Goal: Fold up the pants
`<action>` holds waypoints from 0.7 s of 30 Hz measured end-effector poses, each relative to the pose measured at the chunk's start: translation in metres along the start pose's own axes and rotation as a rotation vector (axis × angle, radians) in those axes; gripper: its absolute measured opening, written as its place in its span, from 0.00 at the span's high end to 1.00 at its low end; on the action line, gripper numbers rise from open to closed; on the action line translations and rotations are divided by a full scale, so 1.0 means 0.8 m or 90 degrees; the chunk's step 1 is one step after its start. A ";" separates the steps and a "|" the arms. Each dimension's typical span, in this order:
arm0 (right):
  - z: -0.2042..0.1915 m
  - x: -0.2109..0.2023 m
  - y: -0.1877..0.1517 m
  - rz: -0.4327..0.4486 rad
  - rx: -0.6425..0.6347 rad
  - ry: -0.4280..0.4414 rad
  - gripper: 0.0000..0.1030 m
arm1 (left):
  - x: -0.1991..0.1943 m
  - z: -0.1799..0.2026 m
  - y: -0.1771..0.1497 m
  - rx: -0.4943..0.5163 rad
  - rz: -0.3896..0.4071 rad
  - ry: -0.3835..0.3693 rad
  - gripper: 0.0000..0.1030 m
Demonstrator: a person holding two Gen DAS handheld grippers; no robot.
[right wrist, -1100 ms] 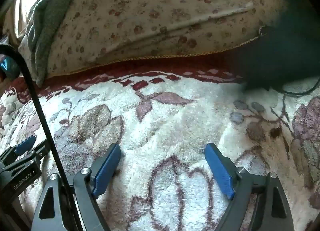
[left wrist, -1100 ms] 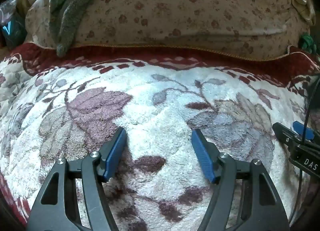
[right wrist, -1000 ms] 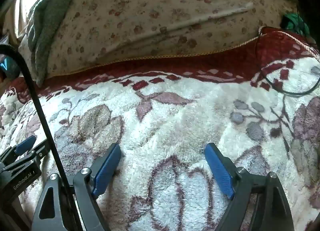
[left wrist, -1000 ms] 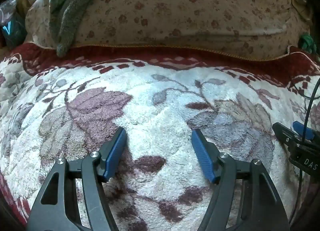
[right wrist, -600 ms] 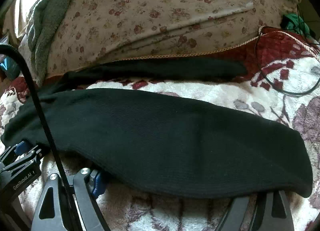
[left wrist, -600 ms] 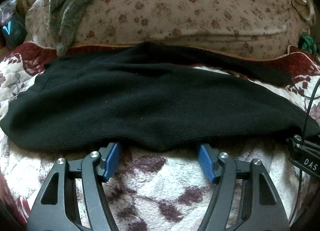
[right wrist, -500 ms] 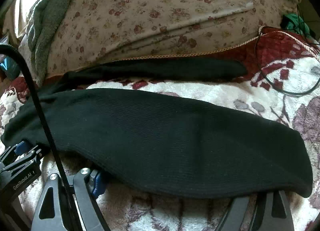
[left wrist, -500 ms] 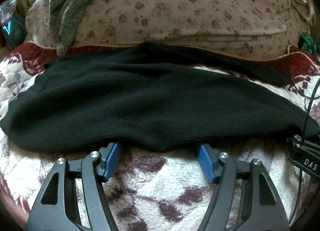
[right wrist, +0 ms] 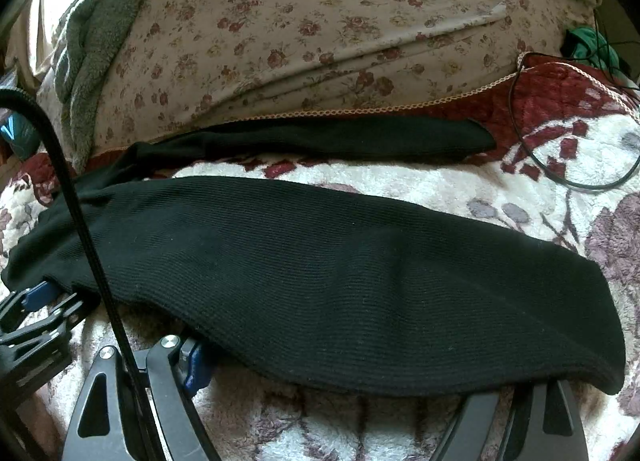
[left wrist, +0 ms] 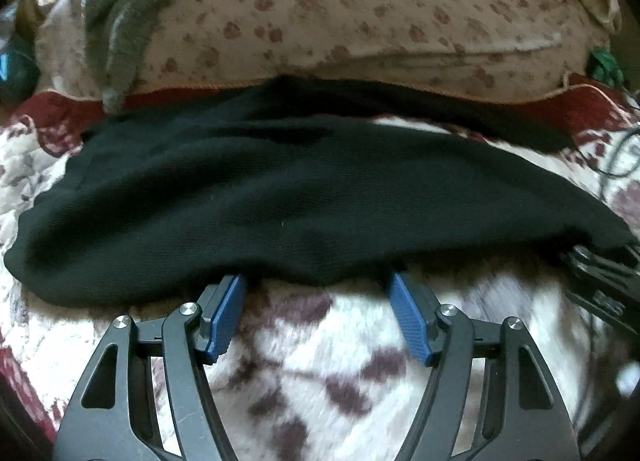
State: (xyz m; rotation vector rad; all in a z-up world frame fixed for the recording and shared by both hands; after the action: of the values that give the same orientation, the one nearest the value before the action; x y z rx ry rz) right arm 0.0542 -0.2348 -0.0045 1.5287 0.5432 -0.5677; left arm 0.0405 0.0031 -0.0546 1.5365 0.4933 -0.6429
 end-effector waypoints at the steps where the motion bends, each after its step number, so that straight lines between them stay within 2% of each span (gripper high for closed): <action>1: 0.002 -0.003 -0.001 -0.002 -0.008 -0.007 0.17 | -0.004 -0.002 -0.001 -0.003 -0.006 -0.003 0.33; 5: 0.001 0.001 0.002 -0.008 0.006 0.017 0.17 | -0.029 -0.020 -0.004 -0.016 -0.002 0.013 0.34; 7: 0.003 -0.008 -0.003 -0.018 -0.016 0.036 0.18 | -0.041 -0.030 -0.004 -0.023 0.006 0.016 0.34; 10: -0.006 -0.030 -0.006 0.030 -0.024 0.096 0.19 | -0.060 -0.050 -0.003 -0.038 0.024 0.020 0.34; 14: -0.026 -0.066 -0.020 0.052 -0.011 0.158 0.25 | -0.087 -0.088 -0.005 -0.072 0.050 0.035 0.34; 16: -0.032 -0.084 -0.026 0.028 0.004 0.181 0.25 | -0.094 -0.108 -0.008 -0.095 0.056 0.041 0.34; 18: -0.031 -0.101 -0.030 0.013 0.056 0.219 0.25 | -0.100 -0.131 -0.012 -0.125 0.057 0.049 0.34; 21: -0.026 -0.104 -0.034 -0.003 0.083 0.224 0.25 | -0.102 -0.163 -0.017 -0.159 0.061 0.061 0.34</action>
State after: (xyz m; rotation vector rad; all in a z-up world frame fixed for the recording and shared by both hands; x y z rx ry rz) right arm -0.0258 -0.2131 0.0293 1.7645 0.7900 -0.3429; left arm -0.0159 0.1393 -0.0099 1.3489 0.5475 -0.4179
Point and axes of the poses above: each gripper's, at about its wrist camera, not at the fingertips, and x roughly the way its jaws point, z to its right, y to its top, the point moved 8 cm from there along x, roughly the way its jaws point, and after that the axes turned 13 degrees about z, right-handed, at the moved point
